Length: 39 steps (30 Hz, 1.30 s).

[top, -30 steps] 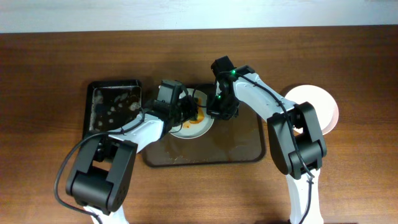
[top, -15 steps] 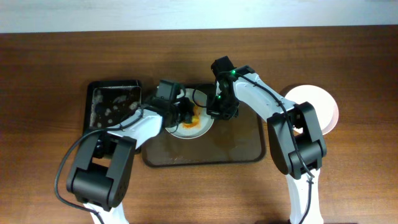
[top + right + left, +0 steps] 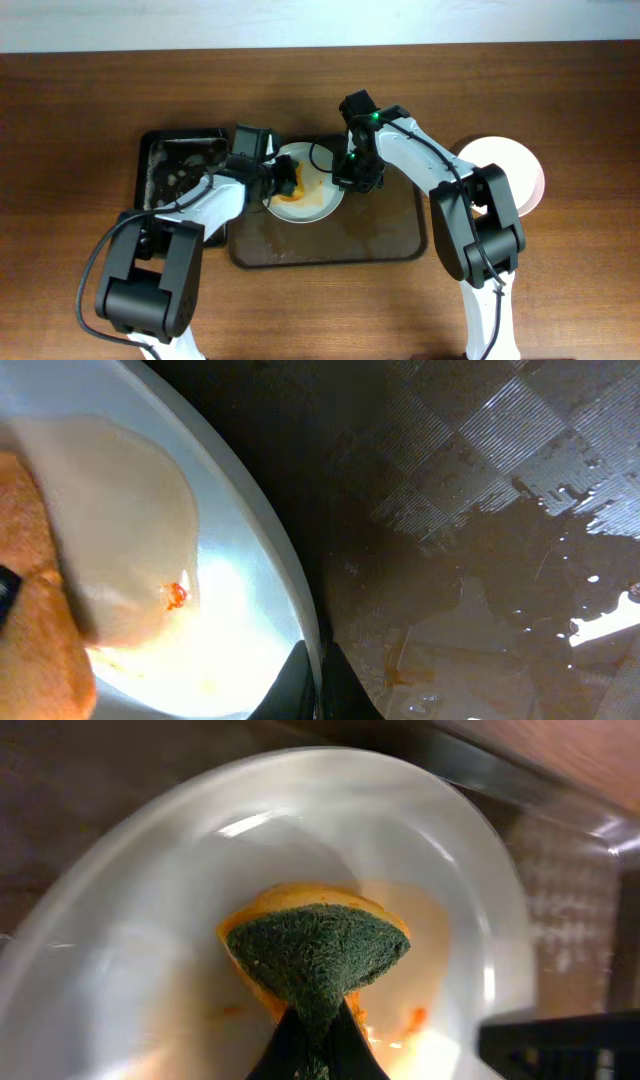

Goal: Clean dirty plates on tray and stack at the side
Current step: 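Scrub the back plate with the sponge in the left gripper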

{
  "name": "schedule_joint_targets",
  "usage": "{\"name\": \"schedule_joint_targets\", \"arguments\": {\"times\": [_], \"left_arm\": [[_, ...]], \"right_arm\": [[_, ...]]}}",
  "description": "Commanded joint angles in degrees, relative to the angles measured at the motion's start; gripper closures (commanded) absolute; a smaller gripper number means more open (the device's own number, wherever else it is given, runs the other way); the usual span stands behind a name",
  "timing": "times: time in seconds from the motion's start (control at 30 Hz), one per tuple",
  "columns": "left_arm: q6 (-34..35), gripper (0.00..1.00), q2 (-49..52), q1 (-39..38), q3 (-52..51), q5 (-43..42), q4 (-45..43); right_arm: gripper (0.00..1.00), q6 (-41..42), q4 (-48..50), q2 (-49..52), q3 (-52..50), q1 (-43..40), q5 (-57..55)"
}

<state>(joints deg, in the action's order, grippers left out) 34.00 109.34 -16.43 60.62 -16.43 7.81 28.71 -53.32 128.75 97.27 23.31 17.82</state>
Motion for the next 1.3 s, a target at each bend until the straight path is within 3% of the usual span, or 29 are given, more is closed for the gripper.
{"name": "schedule_joint_targets", "arguments": {"times": [0.0, 0.63, 0.9, 1.07, 1.27], "left_arm": [[8.0, 1.0, -1.8, -2.2, -0.5, -2.3, -2.4], [17.0, 1.0, 5.0, -8.3, -0.6, -1.3, -9.6], [9.7, 1.0, 4.1, -5.3, -0.6, 1.2, -7.1], [-2.3, 1.0, 1.1, -1.9, -0.6, 0.3, -6.6], [-9.5, 1.0, -0.3, -0.4, -0.6, 1.5, -1.7]], "right_arm": [[0.96, 0.3, -0.5, 0.7, -0.7, 0.7, -2.0], [0.96, 0.3, -0.5, 0.7, -0.7, 0.7, -2.0], [0.96, 0.3, -0.5, 0.7, -0.7, 0.7, -2.0], [0.96, 0.3, -0.5, 0.7, -0.7, 0.7, -2.0], [0.96, 0.3, -0.5, 0.7, -0.7, 0.7, -2.0]]}}
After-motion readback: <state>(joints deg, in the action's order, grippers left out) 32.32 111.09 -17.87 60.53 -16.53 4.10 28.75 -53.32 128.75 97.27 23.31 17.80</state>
